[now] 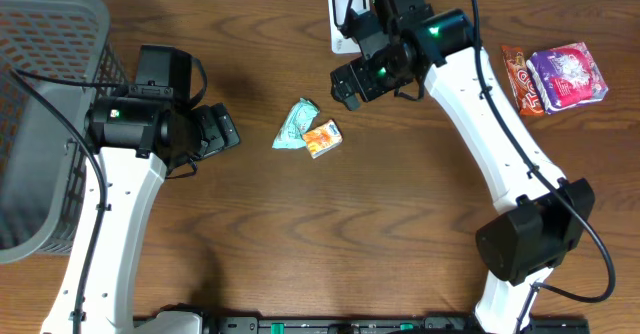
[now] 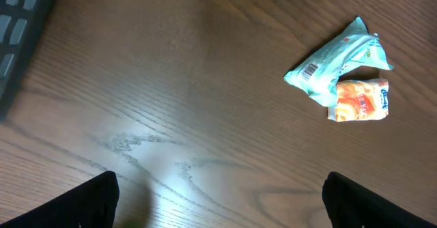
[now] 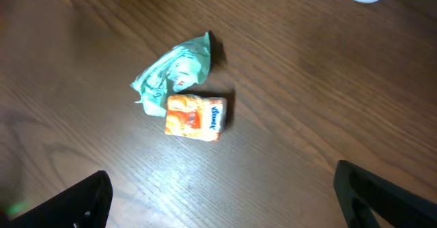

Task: Scan the item barcode
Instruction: 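Move the right gripper back over the orange-white Kleenex pack, then lower the right gripper and close it on the Kleenex pack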

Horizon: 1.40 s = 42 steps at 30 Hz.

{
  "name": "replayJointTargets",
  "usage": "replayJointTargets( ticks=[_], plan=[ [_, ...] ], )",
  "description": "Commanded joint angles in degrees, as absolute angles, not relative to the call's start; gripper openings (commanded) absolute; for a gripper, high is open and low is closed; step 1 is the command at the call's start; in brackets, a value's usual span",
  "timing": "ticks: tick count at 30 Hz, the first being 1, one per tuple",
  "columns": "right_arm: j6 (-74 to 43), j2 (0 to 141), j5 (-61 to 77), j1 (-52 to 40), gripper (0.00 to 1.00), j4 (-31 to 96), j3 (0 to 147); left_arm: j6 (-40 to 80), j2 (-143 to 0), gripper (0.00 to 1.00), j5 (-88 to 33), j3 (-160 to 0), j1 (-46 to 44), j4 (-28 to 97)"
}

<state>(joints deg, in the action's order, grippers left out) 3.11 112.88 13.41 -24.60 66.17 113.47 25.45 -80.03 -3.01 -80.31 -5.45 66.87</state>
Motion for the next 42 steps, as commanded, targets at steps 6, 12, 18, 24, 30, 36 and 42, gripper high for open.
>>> replayJointTargets(
  ticks=[6,12,18,24,30,36,42],
  plan=[
    [1.0,113.6,14.3,-26.5,0.91,66.2,112.7,25.1,-79.7,0.95,-2.3,-80.2,-5.2,67.0],
    [-1.6,113.6,14.3,-26.9,0.99,66.3,112.6,25.1,-79.7,0.95,-2.3,-80.2,-5.2,67.0],
    [-4.9,113.6,14.3,-26.9,0.99,66.2,110.9,25.1,-79.7,0.95,-2.3,-80.2,-5.2,67.0],
    [-5.2,113.6,14.3,-26.9,0.99,66.7,109.7,25.1,-79.7,0.95,-2.3,-80.2,-5.2,67.0],
    [-9.8,113.6,14.3,-26.9,0.99,66.2,108.7,25.1,-79.7,0.95,-2.3,-80.2,-5.2,67.0],
    [-15.7,113.6,14.3,-27.6,0.99,62.0,102.4,25.1,-79.7,0.95,-2.3,-80.2,-5.2,67.0],
    [-27.4,113.6,15.1,-28.6,0.97,56.5,94.8,25.1,-79.7,0.95,-2.3,-80.2,-5.2,67.0]
  ],
)
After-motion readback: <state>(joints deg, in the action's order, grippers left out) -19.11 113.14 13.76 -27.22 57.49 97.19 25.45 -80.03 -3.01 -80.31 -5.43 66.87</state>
